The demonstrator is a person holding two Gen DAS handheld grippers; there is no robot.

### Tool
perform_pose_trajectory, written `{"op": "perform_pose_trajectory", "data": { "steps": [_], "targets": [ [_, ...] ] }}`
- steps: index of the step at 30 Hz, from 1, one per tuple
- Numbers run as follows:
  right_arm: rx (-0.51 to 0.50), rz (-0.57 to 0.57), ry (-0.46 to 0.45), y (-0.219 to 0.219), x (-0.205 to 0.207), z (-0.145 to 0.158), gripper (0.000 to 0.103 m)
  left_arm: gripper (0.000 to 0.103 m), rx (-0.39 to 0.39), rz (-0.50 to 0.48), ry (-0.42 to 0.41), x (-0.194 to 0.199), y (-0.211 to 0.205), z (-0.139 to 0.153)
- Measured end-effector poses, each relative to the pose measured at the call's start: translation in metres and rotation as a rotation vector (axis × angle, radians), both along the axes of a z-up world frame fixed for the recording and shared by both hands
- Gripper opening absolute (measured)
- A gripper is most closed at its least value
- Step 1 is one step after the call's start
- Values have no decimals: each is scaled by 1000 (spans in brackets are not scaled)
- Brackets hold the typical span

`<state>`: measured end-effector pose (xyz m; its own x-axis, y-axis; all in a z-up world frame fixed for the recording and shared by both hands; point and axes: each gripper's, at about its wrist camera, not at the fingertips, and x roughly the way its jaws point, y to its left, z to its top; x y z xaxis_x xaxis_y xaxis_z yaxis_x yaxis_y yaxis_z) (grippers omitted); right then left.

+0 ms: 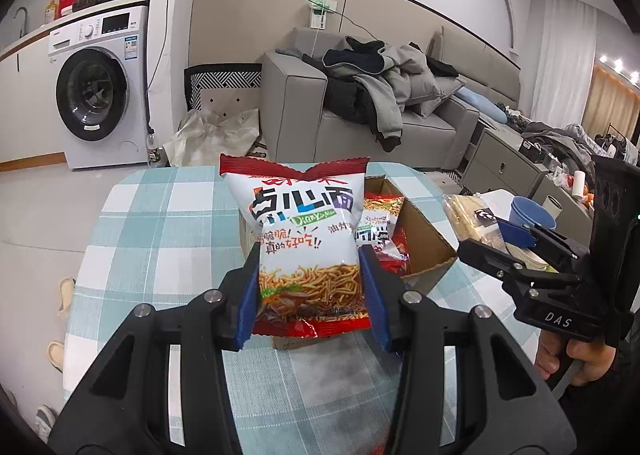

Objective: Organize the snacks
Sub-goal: 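Carry the cracker pack and small noodle bag over the box, then lower both snacks into the box and open both tools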

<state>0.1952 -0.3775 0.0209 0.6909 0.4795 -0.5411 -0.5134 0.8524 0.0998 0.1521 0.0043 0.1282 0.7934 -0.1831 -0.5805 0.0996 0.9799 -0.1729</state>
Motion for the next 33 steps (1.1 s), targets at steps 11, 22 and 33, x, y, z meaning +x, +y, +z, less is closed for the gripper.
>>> {"op": "perform_pose_trajectory", "data": {
  "steps": [11, 22, 33],
  "targets": [
    [-29, 34, 24, 17, 30, -16, 64, 42, 14, -32, 48, 53, -15, -21],
    [-62, 67, 50, 31, 52, -34, 64, 42, 21, -51, 93, 92, -19, -47],
    [-115, 81, 56, 42, 66, -49, 64, 42, 39, -73, 125, 116, -26, -70]
  ]
}}
